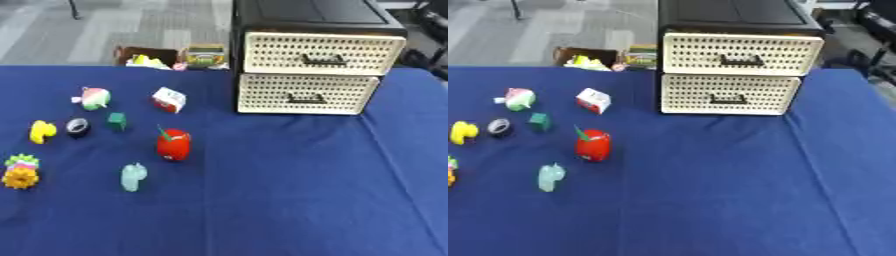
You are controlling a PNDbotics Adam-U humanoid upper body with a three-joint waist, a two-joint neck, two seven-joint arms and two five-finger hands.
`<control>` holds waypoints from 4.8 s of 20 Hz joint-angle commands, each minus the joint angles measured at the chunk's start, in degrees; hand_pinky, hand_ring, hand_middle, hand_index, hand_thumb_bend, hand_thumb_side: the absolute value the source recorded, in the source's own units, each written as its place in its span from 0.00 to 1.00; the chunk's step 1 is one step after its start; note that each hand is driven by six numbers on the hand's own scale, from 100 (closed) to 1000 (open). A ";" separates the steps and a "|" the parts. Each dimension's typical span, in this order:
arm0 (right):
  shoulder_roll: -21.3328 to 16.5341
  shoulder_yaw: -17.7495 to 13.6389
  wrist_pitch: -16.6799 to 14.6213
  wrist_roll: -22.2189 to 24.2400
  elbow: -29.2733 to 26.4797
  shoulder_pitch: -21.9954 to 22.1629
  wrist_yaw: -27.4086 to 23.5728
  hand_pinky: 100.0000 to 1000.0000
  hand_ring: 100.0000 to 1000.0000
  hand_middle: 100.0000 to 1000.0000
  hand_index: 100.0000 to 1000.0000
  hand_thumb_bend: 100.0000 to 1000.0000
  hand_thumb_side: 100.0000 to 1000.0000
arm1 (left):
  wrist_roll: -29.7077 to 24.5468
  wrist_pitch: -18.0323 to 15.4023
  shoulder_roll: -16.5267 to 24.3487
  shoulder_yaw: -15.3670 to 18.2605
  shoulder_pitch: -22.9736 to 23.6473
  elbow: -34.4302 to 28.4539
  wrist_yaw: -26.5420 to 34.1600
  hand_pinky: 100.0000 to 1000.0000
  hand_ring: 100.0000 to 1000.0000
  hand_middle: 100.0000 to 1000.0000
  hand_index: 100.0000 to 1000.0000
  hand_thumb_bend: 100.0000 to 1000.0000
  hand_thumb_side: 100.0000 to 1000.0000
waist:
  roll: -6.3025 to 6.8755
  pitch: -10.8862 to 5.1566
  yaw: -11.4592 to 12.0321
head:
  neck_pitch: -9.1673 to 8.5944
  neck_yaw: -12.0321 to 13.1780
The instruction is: Pick up objects from table and place into drawer.
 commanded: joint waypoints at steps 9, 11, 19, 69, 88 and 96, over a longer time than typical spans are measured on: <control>-3.97 3.80 6.23 8.72 3.55 -7.27 -10.19 0.00 0.00 0.00 0.81 0.01 1.00 | -0.32 0.25 2.35 0.03 -0.36 -0.71 -0.20 0.37 0.43 0.45 0.70 0.00 0.71 | -0.32 -0.91 0.18 | -0.60 -0.41; -3.82 4.90 7.11 9.15 5.17 -8.74 -11.33 0.00 0.00 0.00 0.79 0.04 1.00 | -0.36 0.28 2.37 0.00 -0.37 -0.71 -0.20 0.37 0.43 0.45 0.70 0.00 0.71 | -0.38 -0.91 0.26 | -0.55 -0.49; -0.59 10.70 8.94 17.40 14.04 -18.22 -12.46 0.00 0.00 0.00 0.80 0.08 1.00 | -0.58 0.40 2.58 -0.22 -0.34 -0.71 -0.23 0.37 0.43 0.45 0.70 0.00 0.71 | -0.66 -1.04 0.39 | -0.15 -0.62; 28.62 23.56 6.69 13.17 43.32 -41.87 6.83 0.00 0.00 0.00 0.82 0.18 1.00 | -1.89 0.45 1.43 -1.31 -2.16 -0.71 0.21 0.37 0.43 0.45 0.70 0.00 0.71 | -0.02 0.77 4.31 | -2.46 -5.15; 27.45 25.08 5.19 17.92 42.39 -39.56 7.18 0.00 0.00 0.00 0.83 0.14 1.00 | -1.81 0.42 1.41 -1.18 -2.05 -0.71 0.19 0.37 0.43 0.45 0.70 0.00 0.70 | 0.01 0.76 4.62 | -3.03 -4.78; 21.61 25.55 6.01 18.85 35.78 -35.58 2.94 0.00 0.00 0.00 0.83 0.12 1.00 | -1.68 0.40 1.54 -1.05 -1.95 -0.71 0.11 0.37 0.43 0.45 0.70 0.00 0.70 | -0.12 0.84 4.16 | -3.13 -3.95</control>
